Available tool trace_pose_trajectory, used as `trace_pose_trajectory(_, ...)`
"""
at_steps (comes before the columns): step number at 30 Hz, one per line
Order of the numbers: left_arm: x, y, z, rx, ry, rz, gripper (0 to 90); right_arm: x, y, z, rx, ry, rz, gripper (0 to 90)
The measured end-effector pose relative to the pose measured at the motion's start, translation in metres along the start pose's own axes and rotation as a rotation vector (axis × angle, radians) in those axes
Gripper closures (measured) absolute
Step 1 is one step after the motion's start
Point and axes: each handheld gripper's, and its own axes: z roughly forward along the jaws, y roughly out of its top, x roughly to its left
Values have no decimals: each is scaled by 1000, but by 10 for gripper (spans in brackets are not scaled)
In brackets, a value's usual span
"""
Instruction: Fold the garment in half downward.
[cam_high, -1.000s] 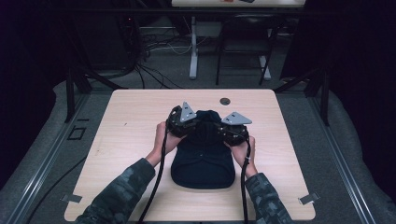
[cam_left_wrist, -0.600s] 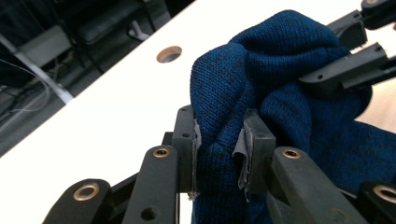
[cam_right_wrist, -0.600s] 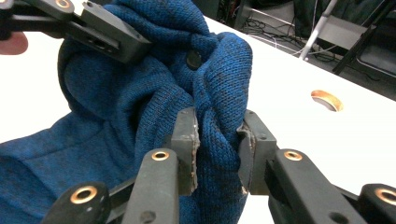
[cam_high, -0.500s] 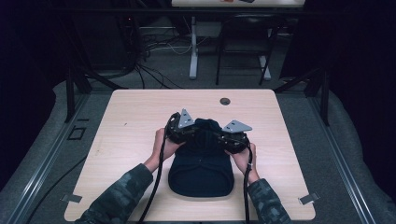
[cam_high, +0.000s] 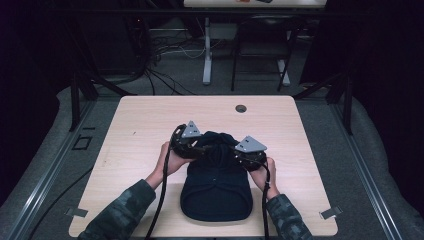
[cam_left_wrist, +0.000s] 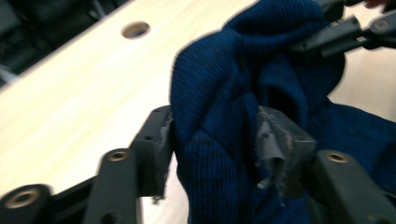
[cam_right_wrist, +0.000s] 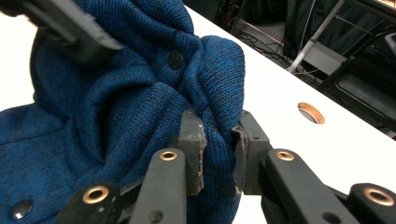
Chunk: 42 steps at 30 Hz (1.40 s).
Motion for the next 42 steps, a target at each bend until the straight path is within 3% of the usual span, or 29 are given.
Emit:
trace_pose_trajectory(4,5,-8,1,36,-27,-20,473,1,-3,-1,-27,-6,-20,761)
trace_pose_trajectory(8,2,-10,2,48,-3,34,688,2,-2,-1,-55,-20,-53,761)
trace_pose_trajectory(11,-3,-7,0,17,64,89,737,5,0,0,-71,-58,-136,760)
trace_pose_trajectory(15,-10,2,0,-44,254,253,751,5,8,-1,-123,-156,-260,759)
trace_pose_trajectory(17,-6,12,1,-63,285,257,750,0,16,2,-128,-194,-276,758)
trace_pose_trajectory(18,-4,17,2,-74,301,258,749,-3,19,3,-136,-208,-271,758)
trace_pose_trajectory(21,0,20,6,-67,292,238,749,-9,24,4,-128,-201,-229,751)
trace_pose_trajectory(23,-1,14,10,-55,281,228,749,-9,22,6,-73,-148,-201,729)
trace_pose_trajectory(24,-1,11,12,-43,276,225,749,-8,19,7,-55,-116,-167,709)
trace_pose_trajectory(26,0,5,15,-37,259,200,750,-11,14,7,-1,-6,-50,666)
trace_pose_trajectory(28,1,2,17,-35,239,180,750,-14,10,6,15,71,33,633)
trace_pose_trajectory(31,1,-1,17,-47,220,164,751,-19,6,6,69,160,154,587)
trace_pose_trajectory(33,0,-3,16,-53,200,156,751,-22,4,5,90,199,213,626)
trace_pose_trajectory(36,-2,-5,13,-51,175,156,749,-22,1,4,111,215,232,713)
trace_pose_trajectory(42,-4,-9,7,-11,92,162,728,-18,3,1,151,203,176,749)
